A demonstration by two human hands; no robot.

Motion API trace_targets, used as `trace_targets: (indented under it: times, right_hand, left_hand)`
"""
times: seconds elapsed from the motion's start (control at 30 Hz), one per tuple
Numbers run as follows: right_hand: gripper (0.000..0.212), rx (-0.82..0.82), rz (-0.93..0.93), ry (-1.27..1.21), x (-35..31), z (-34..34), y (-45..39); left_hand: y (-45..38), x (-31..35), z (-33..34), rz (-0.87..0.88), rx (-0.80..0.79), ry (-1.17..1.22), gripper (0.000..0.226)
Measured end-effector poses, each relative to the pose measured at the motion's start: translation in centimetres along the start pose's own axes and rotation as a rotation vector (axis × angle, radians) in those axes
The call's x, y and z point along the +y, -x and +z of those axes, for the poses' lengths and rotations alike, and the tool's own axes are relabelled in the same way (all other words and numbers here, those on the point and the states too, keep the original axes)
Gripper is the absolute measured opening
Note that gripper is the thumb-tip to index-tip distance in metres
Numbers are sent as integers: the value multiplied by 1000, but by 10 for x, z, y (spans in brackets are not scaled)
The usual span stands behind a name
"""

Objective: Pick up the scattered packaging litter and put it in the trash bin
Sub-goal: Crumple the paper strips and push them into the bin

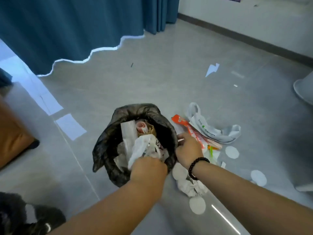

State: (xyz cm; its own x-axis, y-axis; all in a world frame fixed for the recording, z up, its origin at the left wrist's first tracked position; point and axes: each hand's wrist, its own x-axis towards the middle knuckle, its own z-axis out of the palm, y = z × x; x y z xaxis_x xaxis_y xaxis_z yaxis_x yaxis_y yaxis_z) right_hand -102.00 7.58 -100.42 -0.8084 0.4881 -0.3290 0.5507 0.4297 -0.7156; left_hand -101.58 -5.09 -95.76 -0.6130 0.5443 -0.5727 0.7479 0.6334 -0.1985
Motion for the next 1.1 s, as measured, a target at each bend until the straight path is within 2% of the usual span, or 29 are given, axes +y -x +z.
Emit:
trace_targets:
  times: [0.13, 0.2, 0.33, 0.47, 0.53, 0.6, 0.7, 0.8, 1.0, 1.1]
  right_hand:
    - [19, -426, -86, 713, -22, -16, -48]
    - [24, -464, -161, 910, -24, -20, -75]
    - [41, -520, -284, 1018, 12, -12, -77]
    - [84, -767, -218, 1061, 80, 19, -48]
    - [88, -743, -249, 856, 100, 35, -41]
    - [82, -628, -300, 714, 110, 48, -43]
    - [78, -505, -307, 871, 130, 55, -53]
    - [62, -452, -300, 950, 142, 52, -59]
    - [30, -466, -296, 700, 107, 11, -70]
    - [6, -388, -332, 478, 72, -25, -69]
  left_hand:
    - [-10, -26, -3, -26, 53, -56, 21]
    - [-17, -32, -7, -49, 70, -95, 19]
    - [-33, -32, -11, -60, 87, -155, 19]
    - [-43, -40, -15, -114, 81, -85, 23]
    - [-44, -44, -17, -154, 86, -13, 23]
    - [-43, -48, -18, -200, 66, 67, 20]
    - [-45, -50, -14, -263, 12, 169, 24]
    - [-46, -48, -15, -283, 30, 325, 30]
    - [-28, -37, -26, -296, 388, 535, 33]
    - [-22, -36, -31, -248, 521, 666, 28]
